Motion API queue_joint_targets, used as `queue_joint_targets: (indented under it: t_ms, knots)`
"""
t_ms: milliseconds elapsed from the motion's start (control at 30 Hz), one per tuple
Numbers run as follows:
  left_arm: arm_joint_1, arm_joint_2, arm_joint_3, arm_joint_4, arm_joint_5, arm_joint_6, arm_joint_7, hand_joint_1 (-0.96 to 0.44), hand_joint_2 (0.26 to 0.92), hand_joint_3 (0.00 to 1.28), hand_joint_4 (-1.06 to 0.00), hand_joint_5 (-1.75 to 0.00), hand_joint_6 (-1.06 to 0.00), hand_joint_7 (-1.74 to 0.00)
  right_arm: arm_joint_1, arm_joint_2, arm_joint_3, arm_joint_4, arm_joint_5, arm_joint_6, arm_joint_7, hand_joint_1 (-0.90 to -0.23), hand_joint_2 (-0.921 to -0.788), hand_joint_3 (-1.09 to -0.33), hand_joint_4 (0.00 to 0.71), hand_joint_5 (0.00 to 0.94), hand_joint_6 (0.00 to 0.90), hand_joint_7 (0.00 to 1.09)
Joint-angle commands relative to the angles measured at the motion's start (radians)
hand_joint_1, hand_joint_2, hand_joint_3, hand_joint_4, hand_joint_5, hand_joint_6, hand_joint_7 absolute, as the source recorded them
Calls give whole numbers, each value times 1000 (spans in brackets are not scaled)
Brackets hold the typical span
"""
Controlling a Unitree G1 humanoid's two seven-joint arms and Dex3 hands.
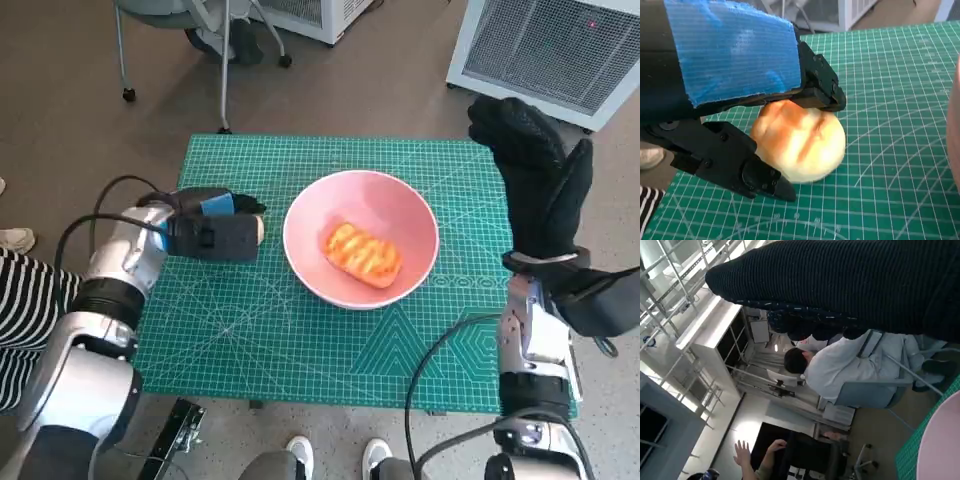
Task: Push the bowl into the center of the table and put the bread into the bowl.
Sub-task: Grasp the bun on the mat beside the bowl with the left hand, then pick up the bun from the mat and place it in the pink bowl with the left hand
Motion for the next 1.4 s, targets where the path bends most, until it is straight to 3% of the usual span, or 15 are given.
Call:
queue_joint_targets:
  t_ms: [33, 133, 267, 867, 1400]
  knots:
    - [0, -7, -24, 28, 28, -8, 38, 23, 893, 61, -557, -958, -628, -482, 26, -8, 1, 5, -13, 8, 2, -732, -921, -654, 170, 0, 82, 402]
    - [2, -3, -37, 36, 41, -21, 72, 8, 912, 135, -583, -1168, -531, -1031, 30, -8, 1, 3, -12, 5, 4, -728, -921, -659, 170, 0, 77, 399]
    - [3, 3, -48, 44, 54, -40, 106, 3, 919, 118, -636, -1204, -551, -1190, 32, -8, 1, 3, -10, 3, 7, -713, -921, -674, 163, 0, 73, 398]
    - [-9, 32, -37, 44, 40, -92, 155, 2, 921, 122, -643, -1253, -556, -1194, 36, -7, 1, 4, -15, -1, 1, -706, -921, -683, 158, 0, 63, 395]
    - [-23, 100, 104, -134, -78, -191, 136, 2, 921, 86, -708, -1111, -568, -1254, 37, -5, 2, -3, -5, 7, 7, -706, -921, -684, 157, 0, 61, 397]
